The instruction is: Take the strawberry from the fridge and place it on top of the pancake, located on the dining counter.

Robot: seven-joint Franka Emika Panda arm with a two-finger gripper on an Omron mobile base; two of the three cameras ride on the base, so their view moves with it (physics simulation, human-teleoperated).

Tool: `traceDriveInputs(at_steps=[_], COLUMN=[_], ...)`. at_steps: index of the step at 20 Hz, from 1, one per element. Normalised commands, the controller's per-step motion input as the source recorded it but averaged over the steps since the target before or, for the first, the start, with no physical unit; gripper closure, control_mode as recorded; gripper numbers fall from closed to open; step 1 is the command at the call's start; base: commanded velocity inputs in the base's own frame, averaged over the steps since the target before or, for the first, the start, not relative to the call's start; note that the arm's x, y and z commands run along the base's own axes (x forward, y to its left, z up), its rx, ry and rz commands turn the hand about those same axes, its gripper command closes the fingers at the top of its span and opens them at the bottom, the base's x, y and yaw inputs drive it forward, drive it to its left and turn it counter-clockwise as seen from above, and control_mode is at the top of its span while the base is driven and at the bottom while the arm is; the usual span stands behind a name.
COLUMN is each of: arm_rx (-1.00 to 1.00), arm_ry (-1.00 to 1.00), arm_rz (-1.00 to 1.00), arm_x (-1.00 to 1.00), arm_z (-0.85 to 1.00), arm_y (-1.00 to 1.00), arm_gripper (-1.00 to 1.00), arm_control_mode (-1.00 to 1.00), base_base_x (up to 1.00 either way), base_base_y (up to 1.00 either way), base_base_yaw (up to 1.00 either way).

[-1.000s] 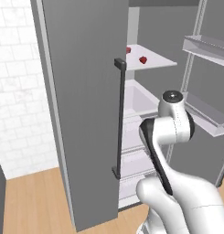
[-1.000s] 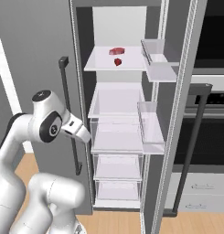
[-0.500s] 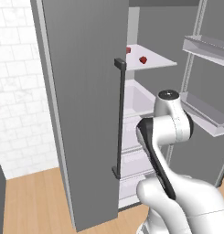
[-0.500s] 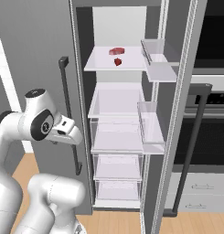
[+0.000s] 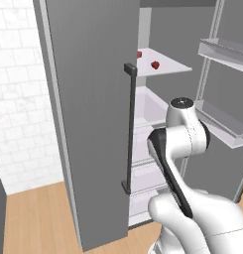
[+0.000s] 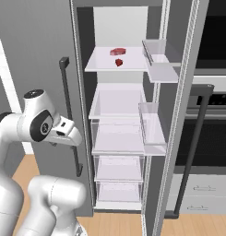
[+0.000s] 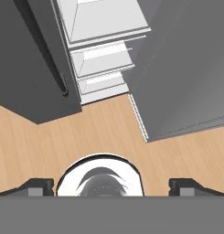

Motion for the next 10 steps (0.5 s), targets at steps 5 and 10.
traceDriveInputs(at_steps=[5,10], arm_rx=[0.0,0.0], arm_ry=[0.0,0.0], arm_rz=[-0.01,0.0], arm_x=[-0.02,0.0], arm_z=[0.0,0.0], arm_y=[-0.03,0.0], arm_gripper=[-1.0,-1.0], arm_control_mode=[1.0,1.0], base_base_x=[-0.06,-0.08], base_base_y=[-0.09,-0.37], base_base_yaw=[-0.11,-0.55])
